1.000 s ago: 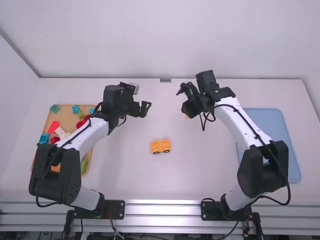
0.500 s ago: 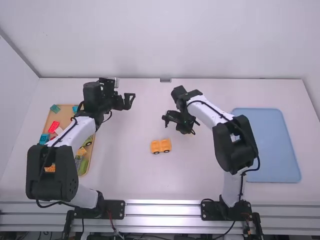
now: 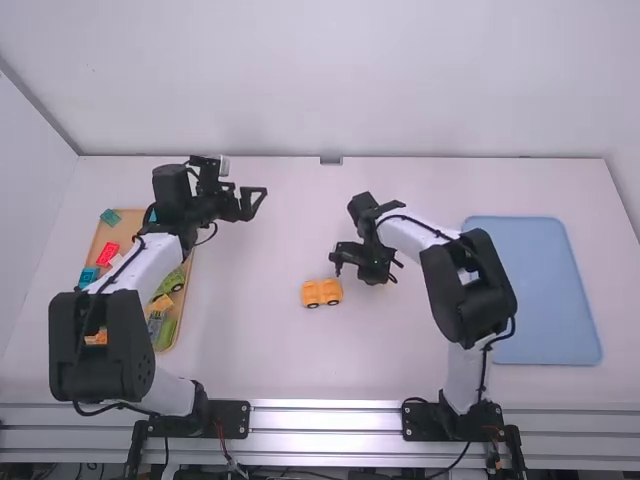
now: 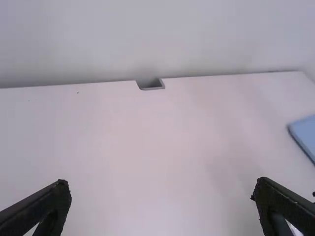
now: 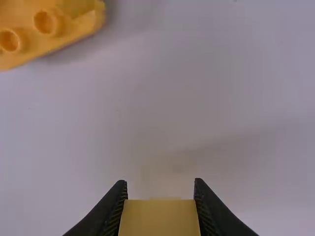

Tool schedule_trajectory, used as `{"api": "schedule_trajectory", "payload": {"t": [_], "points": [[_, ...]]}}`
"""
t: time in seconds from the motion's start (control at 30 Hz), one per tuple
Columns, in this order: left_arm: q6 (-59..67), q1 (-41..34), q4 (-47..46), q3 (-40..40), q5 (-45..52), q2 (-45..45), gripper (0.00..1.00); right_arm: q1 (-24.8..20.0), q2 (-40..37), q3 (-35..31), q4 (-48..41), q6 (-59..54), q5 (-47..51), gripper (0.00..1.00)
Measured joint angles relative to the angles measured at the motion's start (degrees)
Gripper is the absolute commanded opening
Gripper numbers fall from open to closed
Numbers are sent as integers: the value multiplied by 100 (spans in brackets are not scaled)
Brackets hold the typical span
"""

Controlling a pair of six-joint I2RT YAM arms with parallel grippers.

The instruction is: Assemble lego blocks to make yellow taxi

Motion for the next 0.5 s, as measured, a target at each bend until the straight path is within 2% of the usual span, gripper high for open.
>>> {"api": "schedule_trajectory", "payload": {"t": [0.3, 0.33, 0.37, 0.47, 0.5], "points": [[20, 0, -136, 0, 11, -2, 99, 278, 0, -352, 509, -103, 24, 0], [17, 2, -138, 0, 11, 0, 99, 269, 0, -398, 542, -105, 46, 6], [17, 0, -138, 0, 11, 0, 99, 269, 0, -407, 551, -105, 46, 8], [20, 0, -131, 0, 11, 0, 99, 267, 2, -490, 680, -105, 76, 20], [17, 0, -133, 0, 11, -2, 99, 267, 0, -496, 688, -105, 76, 20]]}}
